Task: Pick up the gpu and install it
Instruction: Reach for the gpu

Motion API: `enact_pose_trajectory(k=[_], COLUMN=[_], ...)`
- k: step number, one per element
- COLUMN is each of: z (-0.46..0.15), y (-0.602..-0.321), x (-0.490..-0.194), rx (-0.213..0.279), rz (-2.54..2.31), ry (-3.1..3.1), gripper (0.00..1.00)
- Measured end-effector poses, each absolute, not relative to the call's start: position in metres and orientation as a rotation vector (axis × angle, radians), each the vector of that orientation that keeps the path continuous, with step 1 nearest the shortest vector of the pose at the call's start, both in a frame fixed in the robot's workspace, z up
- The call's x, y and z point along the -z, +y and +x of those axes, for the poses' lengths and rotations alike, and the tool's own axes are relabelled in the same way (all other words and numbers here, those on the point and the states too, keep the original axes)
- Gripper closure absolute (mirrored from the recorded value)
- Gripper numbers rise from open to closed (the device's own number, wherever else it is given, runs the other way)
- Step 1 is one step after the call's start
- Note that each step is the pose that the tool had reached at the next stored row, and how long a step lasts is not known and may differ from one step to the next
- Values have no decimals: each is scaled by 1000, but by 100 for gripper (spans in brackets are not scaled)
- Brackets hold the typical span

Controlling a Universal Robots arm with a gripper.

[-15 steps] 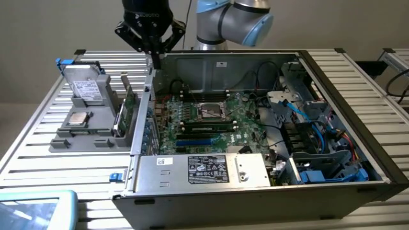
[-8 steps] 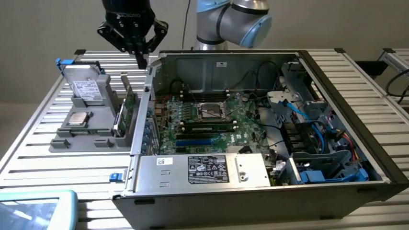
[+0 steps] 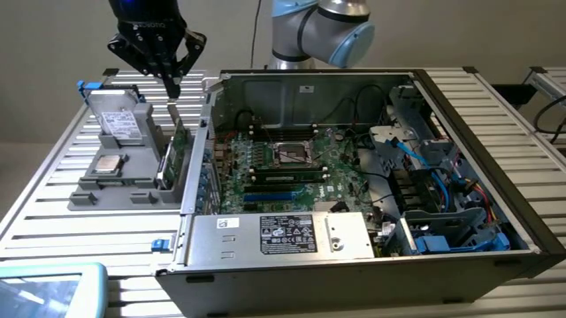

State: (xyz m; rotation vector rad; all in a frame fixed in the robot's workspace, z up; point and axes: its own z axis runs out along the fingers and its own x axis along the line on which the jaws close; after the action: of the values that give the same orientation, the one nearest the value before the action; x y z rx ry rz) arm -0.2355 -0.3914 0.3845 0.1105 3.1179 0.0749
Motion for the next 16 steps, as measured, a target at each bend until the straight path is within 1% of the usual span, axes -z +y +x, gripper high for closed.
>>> enact_pose_trajectory(k=[16], z=[-286], y=[-390], x=[-372], rx=[-75], rz=[111], ry=[3119], gripper=[89])
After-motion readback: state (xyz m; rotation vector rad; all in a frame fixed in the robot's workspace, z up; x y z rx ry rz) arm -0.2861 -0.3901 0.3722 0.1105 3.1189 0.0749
